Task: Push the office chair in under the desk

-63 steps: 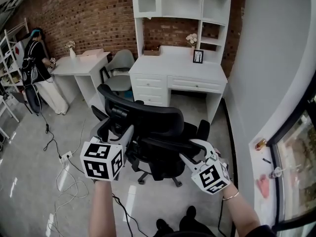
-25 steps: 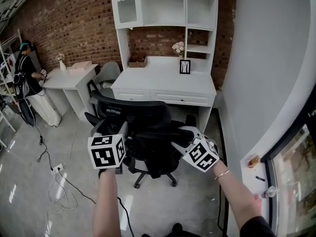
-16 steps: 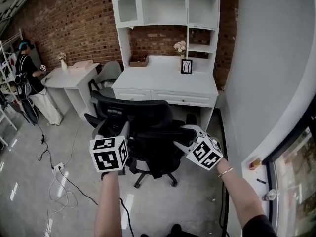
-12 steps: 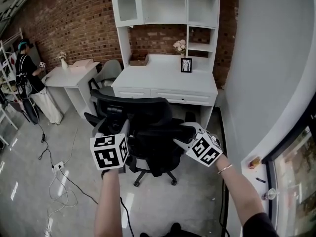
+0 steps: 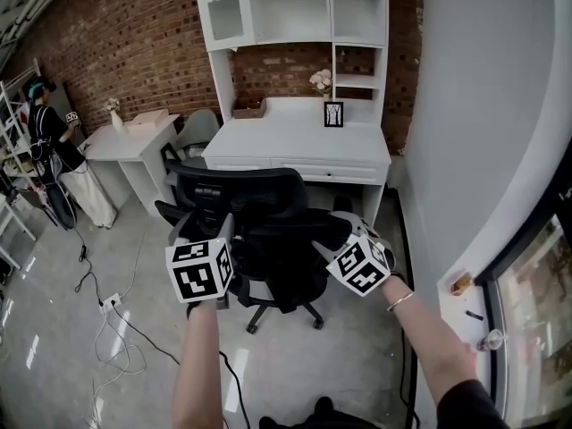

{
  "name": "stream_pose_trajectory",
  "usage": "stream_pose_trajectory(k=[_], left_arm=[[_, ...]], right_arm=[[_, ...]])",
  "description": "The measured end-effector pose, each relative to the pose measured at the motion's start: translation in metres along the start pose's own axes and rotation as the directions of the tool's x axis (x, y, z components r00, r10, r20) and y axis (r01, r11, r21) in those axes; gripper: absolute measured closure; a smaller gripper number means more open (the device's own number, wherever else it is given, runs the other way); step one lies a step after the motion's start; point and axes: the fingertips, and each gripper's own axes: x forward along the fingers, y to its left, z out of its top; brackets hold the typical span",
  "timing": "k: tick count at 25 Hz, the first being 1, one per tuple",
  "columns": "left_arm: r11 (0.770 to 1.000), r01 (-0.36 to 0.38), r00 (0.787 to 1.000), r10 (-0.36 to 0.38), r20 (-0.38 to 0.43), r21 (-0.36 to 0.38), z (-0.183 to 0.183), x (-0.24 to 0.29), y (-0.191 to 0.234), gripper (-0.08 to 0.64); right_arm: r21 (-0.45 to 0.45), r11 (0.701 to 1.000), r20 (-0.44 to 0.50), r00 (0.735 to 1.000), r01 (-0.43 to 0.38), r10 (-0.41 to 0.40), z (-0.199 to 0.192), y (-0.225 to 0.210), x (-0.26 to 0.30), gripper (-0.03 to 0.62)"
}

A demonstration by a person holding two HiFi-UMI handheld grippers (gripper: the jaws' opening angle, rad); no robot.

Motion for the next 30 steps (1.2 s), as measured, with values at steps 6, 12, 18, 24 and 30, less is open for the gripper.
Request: stream_pose_trajectory(k=[6,12,18,24,30], left_arm=[[0.999,0.033,0.999,-0.034,0.030,0.014,-0.006,-0.031,-0.007,0.275],[0.994,0.112,0.993,-0.112,0.041,0.012,-0.024,-0.056,-0.022,0.285],[0.981,0.195,0.981,-0.195,0.015,0.003,-0.049,-0.074,-0.040,0.327],[0.962,0.272,0.962,-0.272,-0.008,-0.027,-0.076,-0.091,-0.060,0.395],[0.948,0.318,0.948,-0.318,-0.023,-0.036,-0.111,-0.114,-0.075,0.499]], right_arm=[[0.112,0.990,0.026,0.995,0.089,-0.093,0.003,0.002,-0.025,0.348],[0.286,0.951,0.083,0.986,0.116,-0.146,0.011,0.031,-0.062,0.428],[0.473,0.873,0.093,0.978,0.119,-0.184,0.011,0.064,-0.089,0.522],[0.565,0.819,0.092,0.979,0.098,-0.181,0.012,0.096,-0.106,0.537],[0.648,0.758,0.081,0.983,0.072,-0.163,0.007,0.126,-0.117,0.562]])
